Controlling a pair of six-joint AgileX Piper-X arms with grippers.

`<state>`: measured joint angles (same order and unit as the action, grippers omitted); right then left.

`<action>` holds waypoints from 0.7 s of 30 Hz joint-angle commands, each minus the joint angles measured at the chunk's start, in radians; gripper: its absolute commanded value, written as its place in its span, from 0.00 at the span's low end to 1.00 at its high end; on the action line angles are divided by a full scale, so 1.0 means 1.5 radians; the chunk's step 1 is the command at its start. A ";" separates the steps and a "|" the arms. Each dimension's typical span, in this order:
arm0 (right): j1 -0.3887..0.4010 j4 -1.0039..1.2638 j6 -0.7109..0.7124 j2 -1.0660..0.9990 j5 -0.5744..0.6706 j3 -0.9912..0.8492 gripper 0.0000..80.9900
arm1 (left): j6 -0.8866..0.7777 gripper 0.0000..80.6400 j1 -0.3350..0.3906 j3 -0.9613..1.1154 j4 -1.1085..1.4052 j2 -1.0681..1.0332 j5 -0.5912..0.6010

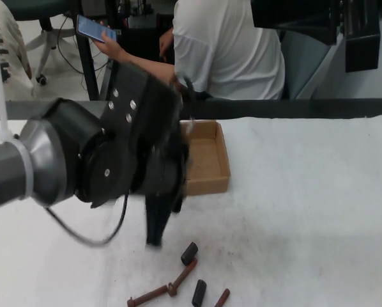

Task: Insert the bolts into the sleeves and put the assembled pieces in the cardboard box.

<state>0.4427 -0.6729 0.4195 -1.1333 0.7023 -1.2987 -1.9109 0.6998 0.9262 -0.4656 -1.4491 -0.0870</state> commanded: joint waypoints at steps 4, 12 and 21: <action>-0.003 0.003 -0.018 0.008 0.010 -0.005 0.01 | 0.047 0.30 0.028 0.001 -0.161 0.010 -0.099; -0.003 0.003 -0.020 0.018 0.010 -0.005 0.01 | -0.023 0.31 0.065 0.001 -0.143 0.010 -0.061; -0.003 0.003 -0.020 0.040 0.010 -0.005 0.01 | -0.113 0.61 0.092 0.001 -0.231 0.010 -0.075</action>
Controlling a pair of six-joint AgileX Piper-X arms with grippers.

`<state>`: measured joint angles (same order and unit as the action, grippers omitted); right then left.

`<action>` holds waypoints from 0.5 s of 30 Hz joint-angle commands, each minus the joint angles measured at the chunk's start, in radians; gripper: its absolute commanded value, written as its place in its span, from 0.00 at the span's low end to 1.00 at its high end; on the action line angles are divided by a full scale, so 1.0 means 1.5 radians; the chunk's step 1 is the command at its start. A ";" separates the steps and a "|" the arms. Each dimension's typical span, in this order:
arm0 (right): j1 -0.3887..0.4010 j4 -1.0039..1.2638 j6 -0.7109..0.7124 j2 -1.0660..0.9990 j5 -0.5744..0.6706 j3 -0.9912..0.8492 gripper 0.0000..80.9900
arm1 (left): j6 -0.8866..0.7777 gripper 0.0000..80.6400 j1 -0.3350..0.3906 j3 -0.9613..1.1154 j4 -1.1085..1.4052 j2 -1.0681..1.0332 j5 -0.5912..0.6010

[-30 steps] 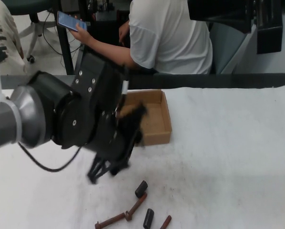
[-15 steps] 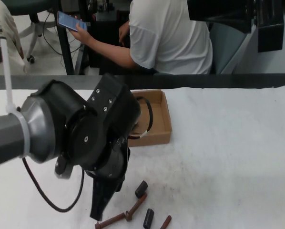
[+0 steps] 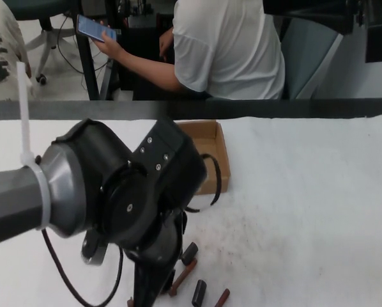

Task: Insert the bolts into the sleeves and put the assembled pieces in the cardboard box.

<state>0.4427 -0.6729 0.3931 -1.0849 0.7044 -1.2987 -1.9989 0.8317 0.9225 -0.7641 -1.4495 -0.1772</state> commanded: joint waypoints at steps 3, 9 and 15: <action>-0.003 0.003 -0.007 0.011 0.009 -0.005 0.01 | -0.105 0.63 0.004 0.004 -0.075 0.011 -0.034; -0.003 0.003 -0.013 0.014 0.026 -0.005 0.01 | -0.189 0.63 0.004 0.004 -0.092 -0.011 -0.048; -0.003 0.003 -0.013 0.016 0.026 -0.005 0.01 | -0.214 0.63 0.002 0.004 -0.094 -0.026 -0.056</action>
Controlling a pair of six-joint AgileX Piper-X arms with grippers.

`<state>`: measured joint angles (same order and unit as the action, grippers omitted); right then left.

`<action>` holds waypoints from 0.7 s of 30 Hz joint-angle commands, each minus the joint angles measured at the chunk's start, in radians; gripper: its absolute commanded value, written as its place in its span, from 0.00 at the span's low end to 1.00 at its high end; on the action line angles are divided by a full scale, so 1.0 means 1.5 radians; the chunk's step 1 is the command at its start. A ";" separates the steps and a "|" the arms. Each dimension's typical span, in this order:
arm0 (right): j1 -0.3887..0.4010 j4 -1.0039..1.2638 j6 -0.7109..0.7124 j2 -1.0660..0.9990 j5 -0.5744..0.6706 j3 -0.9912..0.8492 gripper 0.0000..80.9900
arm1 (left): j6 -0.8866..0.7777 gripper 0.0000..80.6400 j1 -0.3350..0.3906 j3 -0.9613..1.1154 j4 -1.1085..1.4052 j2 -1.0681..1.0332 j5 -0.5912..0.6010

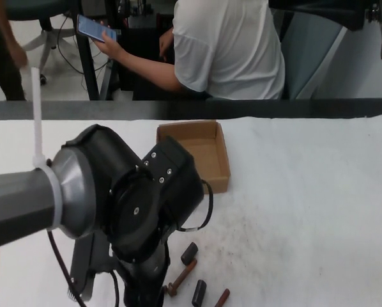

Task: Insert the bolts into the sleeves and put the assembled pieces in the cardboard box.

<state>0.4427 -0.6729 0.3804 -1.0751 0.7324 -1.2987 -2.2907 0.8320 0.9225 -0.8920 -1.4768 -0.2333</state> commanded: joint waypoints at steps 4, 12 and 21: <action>-0.003 0.003 -0.004 0.009 0.005 -0.005 0.01 | -0.037 0.63 -0.001 0.004 -0.009 -0.022 -0.017; -0.003 -0.007 -0.004 0.009 0.005 -0.005 0.01 | -0.052 0.63 -0.011 0.004 -0.002 -0.054 -0.016; -0.003 -0.013 0.004 0.009 0.002 -0.005 0.01 | -0.055 0.63 -0.044 0.004 -0.010 -0.055 -0.008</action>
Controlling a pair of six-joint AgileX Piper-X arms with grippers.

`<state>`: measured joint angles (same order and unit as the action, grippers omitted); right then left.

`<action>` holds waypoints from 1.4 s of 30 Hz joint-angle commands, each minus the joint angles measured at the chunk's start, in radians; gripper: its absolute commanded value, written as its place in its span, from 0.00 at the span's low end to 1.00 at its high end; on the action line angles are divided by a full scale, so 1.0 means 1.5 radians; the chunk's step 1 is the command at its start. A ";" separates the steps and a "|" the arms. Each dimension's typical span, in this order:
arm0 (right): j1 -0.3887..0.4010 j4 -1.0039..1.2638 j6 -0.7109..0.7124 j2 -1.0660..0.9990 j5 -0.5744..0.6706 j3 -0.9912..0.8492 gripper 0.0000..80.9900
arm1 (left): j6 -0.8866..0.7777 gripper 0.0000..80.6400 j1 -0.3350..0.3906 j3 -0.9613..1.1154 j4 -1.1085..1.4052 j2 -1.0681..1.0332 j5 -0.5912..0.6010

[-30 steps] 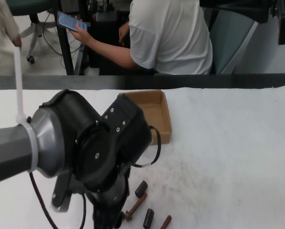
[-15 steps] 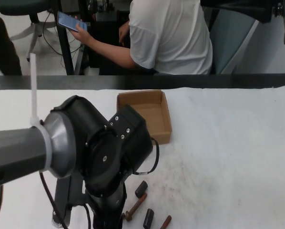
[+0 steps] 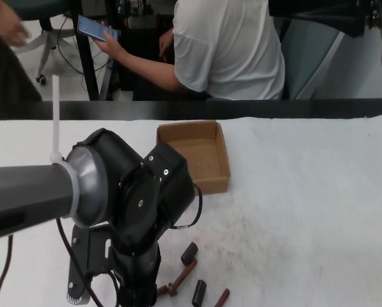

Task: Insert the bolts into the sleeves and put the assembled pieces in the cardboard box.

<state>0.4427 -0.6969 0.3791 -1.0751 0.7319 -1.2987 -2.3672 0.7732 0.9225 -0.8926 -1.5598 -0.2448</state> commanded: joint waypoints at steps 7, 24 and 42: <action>-0.003 0.003 0.007 0.009 0.000 -0.005 0.01 | -0.004 0.63 -0.005 0.004 -0.046 0.000 0.030; -0.003 0.003 0.007 0.009 0.000 -0.005 0.01 | -0.013 0.63 0.000 -0.026 0.003 0.000 0.054; -0.003 0.003 0.007 0.011 0.000 -0.005 0.01 | -0.029 0.45 -0.002 -0.058 0.054 -0.016 0.054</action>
<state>0.4427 -0.6969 0.3834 -1.0751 0.7296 -1.2987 -2.4005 0.7696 0.8418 -0.8168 -1.5703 -0.1531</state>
